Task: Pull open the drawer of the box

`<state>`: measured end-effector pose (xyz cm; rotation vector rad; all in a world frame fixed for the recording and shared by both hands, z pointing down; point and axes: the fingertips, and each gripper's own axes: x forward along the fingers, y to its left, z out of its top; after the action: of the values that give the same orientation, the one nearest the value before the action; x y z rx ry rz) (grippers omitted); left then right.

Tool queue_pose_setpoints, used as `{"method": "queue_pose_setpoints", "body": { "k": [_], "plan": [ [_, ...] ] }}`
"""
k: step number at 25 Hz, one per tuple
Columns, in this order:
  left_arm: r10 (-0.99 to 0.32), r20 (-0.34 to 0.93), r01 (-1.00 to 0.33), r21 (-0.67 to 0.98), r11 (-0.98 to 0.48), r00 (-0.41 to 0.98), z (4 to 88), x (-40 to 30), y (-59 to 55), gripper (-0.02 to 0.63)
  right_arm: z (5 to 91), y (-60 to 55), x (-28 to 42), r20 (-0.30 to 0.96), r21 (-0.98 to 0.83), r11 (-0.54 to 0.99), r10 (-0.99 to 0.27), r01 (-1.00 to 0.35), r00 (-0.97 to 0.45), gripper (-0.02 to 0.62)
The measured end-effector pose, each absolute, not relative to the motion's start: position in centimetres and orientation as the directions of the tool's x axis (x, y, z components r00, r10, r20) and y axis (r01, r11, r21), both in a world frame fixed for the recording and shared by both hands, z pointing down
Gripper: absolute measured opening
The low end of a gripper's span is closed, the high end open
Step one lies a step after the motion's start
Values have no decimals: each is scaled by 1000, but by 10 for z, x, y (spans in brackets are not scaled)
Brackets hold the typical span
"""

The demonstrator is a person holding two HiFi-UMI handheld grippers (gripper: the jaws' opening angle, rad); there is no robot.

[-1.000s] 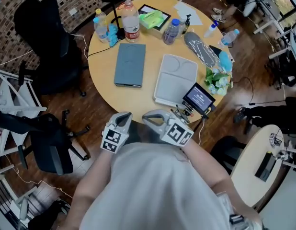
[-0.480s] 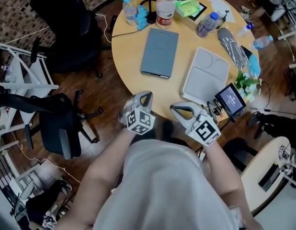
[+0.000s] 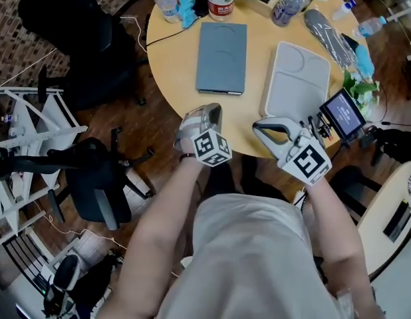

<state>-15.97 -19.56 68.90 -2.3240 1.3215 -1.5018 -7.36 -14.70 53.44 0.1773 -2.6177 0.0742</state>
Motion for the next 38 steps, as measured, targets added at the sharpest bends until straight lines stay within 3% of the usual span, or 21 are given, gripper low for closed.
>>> {"method": "queue_pose_setpoints", "body": {
  "k": [9, 13, 24, 32, 38],
  "plan": [
    [-763, 646, -409, -690, -597, 26, 690, -156, -221, 90, 534, -155, -62, 497, -31, 981, -153, -193, -854, 3],
    [-771, 636, -398, -717, -573, -35, 695, -162, -228, 130, 531, -158, -55, 469, -54, 974, -168, -218, -867, 3],
    [-742, 668, -329, -712, -621, -45, 704, -151, -227, 152, 526, -164, -39, 429, -99, 955, -213, -280, -878, 3],
    [-729, 684, -295, -706, -644, -44, 698, -153, -225, 80, 525, -163, -47, 412, -105, 959, -199, -264, -889, 3],
    [-715, 695, -200, -713, -672, -76, 709, -160, -232, 118, 523, -169, -46, 404, -112, 956, -206, -272, -891, 3]
  ]
}}
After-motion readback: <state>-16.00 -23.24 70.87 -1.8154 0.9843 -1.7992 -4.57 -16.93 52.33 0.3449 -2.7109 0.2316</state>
